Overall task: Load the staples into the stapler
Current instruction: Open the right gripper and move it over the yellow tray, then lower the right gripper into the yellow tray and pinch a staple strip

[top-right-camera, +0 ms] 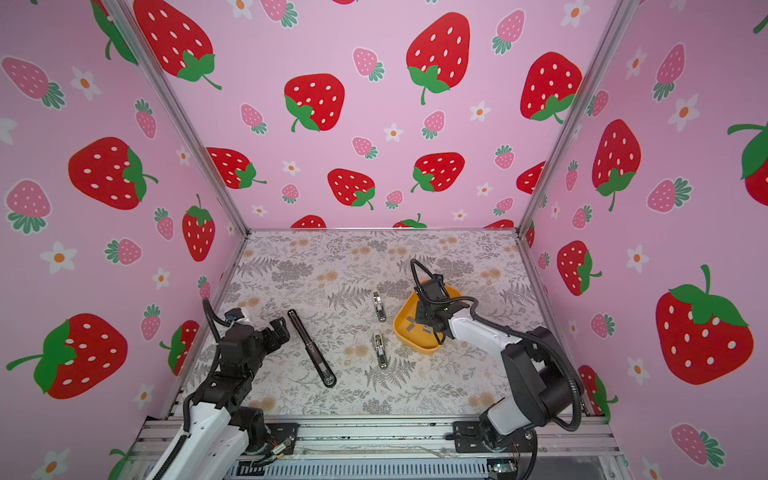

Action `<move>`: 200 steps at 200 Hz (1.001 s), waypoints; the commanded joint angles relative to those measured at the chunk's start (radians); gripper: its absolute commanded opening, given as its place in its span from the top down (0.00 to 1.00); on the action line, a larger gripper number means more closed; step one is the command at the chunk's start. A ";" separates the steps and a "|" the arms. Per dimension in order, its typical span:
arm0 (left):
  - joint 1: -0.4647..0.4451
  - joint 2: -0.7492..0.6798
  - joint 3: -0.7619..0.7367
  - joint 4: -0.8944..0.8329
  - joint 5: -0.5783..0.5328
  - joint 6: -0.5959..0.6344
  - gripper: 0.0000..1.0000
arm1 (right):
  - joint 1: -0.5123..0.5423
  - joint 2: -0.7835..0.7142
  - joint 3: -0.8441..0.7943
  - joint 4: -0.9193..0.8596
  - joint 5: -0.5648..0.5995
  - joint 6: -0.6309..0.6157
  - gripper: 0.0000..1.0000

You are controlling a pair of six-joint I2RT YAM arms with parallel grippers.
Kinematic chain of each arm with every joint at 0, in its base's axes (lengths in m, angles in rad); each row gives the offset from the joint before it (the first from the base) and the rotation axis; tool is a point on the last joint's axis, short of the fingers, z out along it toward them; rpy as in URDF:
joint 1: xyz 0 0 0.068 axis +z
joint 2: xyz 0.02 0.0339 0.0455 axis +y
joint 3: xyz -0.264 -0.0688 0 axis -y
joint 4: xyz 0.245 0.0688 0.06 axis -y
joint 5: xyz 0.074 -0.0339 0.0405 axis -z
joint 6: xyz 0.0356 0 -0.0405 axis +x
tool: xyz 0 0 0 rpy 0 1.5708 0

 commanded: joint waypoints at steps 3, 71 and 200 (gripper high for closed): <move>0.008 -0.050 -0.019 0.013 -0.038 0.010 0.01 | -0.031 0.045 0.041 -0.003 -0.034 -0.039 0.69; 0.015 -0.020 -0.012 0.020 -0.040 0.005 0.01 | -0.064 0.131 0.153 -0.123 0.051 -0.101 0.60; 0.039 -0.001 -0.022 0.045 0.003 -0.013 0.01 | -0.157 0.316 0.356 -0.283 0.070 0.062 0.64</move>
